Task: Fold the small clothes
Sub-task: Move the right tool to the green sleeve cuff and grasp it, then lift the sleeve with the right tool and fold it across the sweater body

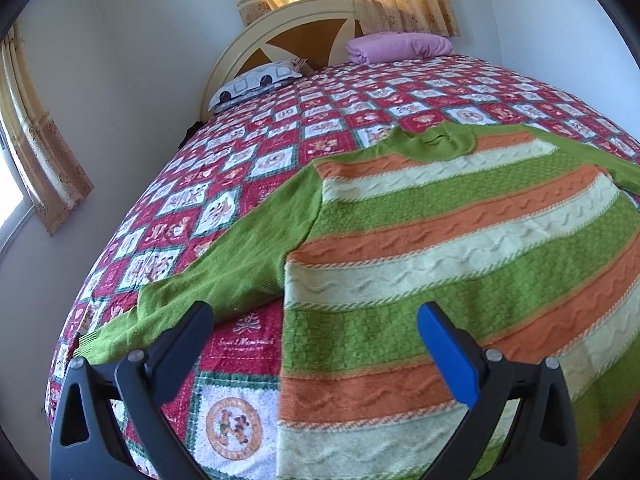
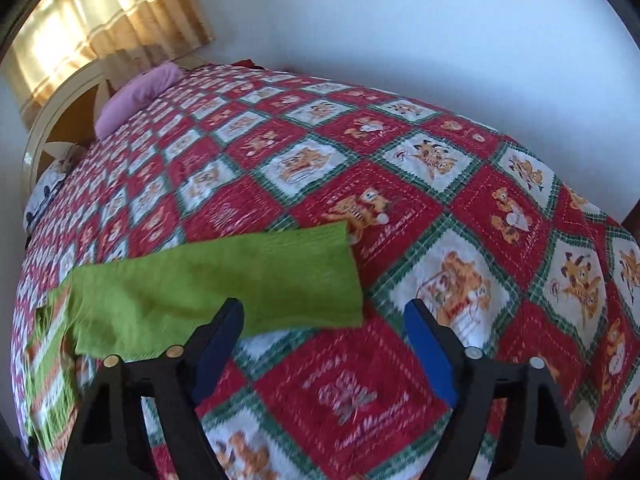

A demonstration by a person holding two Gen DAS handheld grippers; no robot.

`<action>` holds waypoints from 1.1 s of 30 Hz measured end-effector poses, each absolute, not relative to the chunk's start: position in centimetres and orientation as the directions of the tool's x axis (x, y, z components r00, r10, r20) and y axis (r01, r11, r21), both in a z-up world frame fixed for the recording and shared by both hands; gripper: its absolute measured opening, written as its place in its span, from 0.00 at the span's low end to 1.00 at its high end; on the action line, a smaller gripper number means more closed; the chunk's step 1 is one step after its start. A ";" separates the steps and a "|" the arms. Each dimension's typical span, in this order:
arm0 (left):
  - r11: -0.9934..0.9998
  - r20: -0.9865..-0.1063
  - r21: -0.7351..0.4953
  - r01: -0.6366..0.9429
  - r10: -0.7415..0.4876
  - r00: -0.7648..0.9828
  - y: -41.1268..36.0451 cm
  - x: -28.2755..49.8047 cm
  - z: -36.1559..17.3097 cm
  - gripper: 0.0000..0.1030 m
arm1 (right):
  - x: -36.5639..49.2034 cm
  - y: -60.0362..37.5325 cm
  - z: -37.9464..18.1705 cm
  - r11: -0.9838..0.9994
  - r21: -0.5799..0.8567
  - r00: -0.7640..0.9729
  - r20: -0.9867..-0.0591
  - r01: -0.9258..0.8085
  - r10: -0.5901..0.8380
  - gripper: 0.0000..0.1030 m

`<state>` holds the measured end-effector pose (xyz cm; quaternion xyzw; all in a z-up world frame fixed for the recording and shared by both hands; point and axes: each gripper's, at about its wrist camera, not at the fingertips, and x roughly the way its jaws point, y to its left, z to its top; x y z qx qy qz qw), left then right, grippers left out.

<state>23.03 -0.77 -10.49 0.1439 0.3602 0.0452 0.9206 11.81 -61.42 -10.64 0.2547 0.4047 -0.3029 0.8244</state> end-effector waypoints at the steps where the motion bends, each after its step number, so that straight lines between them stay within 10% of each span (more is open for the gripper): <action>1: 0.955 -0.650 0.296 0.016 0.189 0.736 -0.6 23.1 -10.6 1.00 | 12.4 -61.8 -10.9 0.688 0.171 0.483 -0.826 0.706 -0.290 0.75; 6: 0.962 -0.660 0.271 -0.004 0.189 0.727 0.8 23.3 -10.6 1.00 | 14.3 -62.7 -12.9 0.695 0.126 0.433 -0.855 0.708 -0.285 0.53; 8: 0.965 -0.663 0.263 -0.002 0.182 0.726 1.2 23.2 -10.5 1.00 | 14.7 -62.3 -12.6 0.734 0.111 0.455 -0.843 0.670 -0.288 0.11; 9: 0.965 -0.661 0.262 -0.002 0.181 0.728 1.3 23.1 -10.4 1.00 | 14.8 -62.2 -12.3 0.745 0.134 0.471 -0.842 0.653 -0.262 0.06; 33: 0.981 -0.633 0.192 -0.030 0.147 0.760 5.1 22.1 -9.1 1.00 | 21.7 -48.8 9.2 0.923 0.032 0.719 -0.638 0.383 -0.276 0.06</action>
